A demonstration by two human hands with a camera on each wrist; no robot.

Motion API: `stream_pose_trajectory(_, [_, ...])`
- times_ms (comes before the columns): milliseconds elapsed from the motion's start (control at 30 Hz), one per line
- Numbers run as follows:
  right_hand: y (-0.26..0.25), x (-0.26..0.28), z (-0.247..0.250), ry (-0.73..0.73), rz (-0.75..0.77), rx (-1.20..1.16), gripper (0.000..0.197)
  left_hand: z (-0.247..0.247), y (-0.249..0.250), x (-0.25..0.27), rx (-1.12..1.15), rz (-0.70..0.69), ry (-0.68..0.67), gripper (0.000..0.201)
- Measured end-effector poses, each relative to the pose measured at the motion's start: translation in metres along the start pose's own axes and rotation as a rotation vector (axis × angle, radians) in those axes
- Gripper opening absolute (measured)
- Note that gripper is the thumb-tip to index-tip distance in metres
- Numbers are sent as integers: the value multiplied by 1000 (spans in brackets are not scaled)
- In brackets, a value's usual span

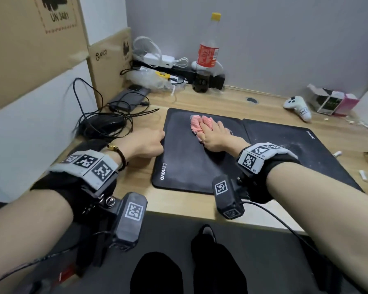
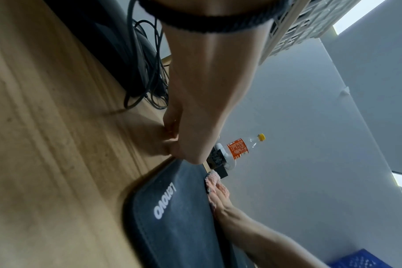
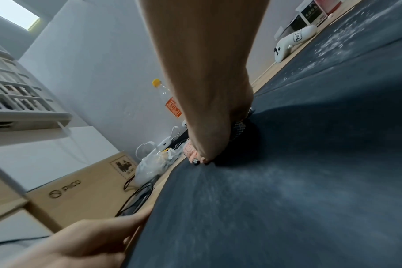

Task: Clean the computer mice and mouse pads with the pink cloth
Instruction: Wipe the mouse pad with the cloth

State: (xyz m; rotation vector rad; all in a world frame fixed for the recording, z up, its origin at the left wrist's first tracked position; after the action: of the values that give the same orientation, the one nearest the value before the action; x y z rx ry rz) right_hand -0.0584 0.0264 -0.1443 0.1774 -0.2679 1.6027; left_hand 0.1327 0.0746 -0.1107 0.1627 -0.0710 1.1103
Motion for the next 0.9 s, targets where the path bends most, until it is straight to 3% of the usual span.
stream_pose_trajectory(267, [-5, -4, 9, 25, -29, -14, 60, -3, -1, 0, -1, 5, 4, 40])
stream_pose_trajectory(700, [-29, 95, -35, 20, 202, -11, 58, -8, 7, 12, 79, 111, 24, 43])
stream_pose_trajectory(900, [24, 131, -26, 86, 140, -76, 55, -16, 3, 16, 75, 131, 75, 49])
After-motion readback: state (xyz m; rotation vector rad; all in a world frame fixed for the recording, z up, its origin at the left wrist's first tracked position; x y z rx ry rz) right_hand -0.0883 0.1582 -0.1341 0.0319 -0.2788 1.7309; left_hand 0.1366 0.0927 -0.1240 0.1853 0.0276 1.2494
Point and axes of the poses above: each hand's wrist, its own x-axis away from the middle knuckle, its own z-axis out of the back of the hand, y = z × x, the point moved 6 cm from there along -x, towards the middle knuckle, and after that the axes turned 3 degrees about -z, right-handed, at the moved point
